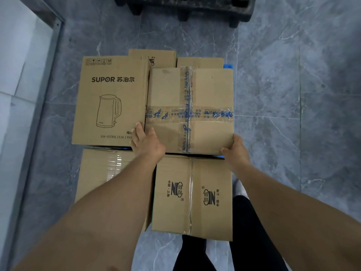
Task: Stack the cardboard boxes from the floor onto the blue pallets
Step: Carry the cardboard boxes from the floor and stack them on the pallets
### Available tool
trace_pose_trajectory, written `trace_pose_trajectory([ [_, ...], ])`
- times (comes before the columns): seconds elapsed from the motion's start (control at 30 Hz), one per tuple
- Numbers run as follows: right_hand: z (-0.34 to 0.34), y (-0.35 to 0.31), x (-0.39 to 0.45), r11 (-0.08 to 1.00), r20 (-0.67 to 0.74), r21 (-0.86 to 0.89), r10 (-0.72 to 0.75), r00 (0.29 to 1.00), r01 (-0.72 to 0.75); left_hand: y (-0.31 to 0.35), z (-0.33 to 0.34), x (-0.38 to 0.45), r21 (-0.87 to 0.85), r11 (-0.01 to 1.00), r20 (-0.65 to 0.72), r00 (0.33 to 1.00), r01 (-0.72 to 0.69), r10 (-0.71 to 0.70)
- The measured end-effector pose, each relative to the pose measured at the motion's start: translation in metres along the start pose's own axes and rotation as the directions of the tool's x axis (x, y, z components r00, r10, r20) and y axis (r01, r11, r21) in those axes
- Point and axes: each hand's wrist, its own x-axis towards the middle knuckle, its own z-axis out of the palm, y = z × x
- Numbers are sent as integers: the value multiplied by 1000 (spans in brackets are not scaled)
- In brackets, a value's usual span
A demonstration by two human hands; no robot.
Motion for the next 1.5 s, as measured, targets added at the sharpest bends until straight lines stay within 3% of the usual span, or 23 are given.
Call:
trace_pose_trajectory([
  [0.27, -9, -14, -7, 988, -4, -149, 31, 1000, -31, -3, -9, -4, -47, 999, -1, 1000, -11, 11],
  [0.43, -23, -36, -42, 976, -26, -214, -36, 999, 29, -4, -26, -35, -84, 995, 3, 999, -50, 51],
  [0.6, -35, -51, -96, 896, 80, -421, -117, 990, 140, -11, -47, -89, -177, 983, 60, 997, -42, 53],
  [0.87, -46, -68, -190, 777, 263, -541, -207, 942, 321, -34, -67, -193, -382, 920, 102, 994, 85, -50],
  [1.23, -76, -84, -288, 476, 514, -558, -445, 733, 680, -54, -72, -337, -648, 725, 5, 953, 234, -304],
  [1.5, -67, -67, -343, 246, 660, -487, -524, 538, 838, -60, -52, -416, -758, 568, -30, 853, 321, -521],
])
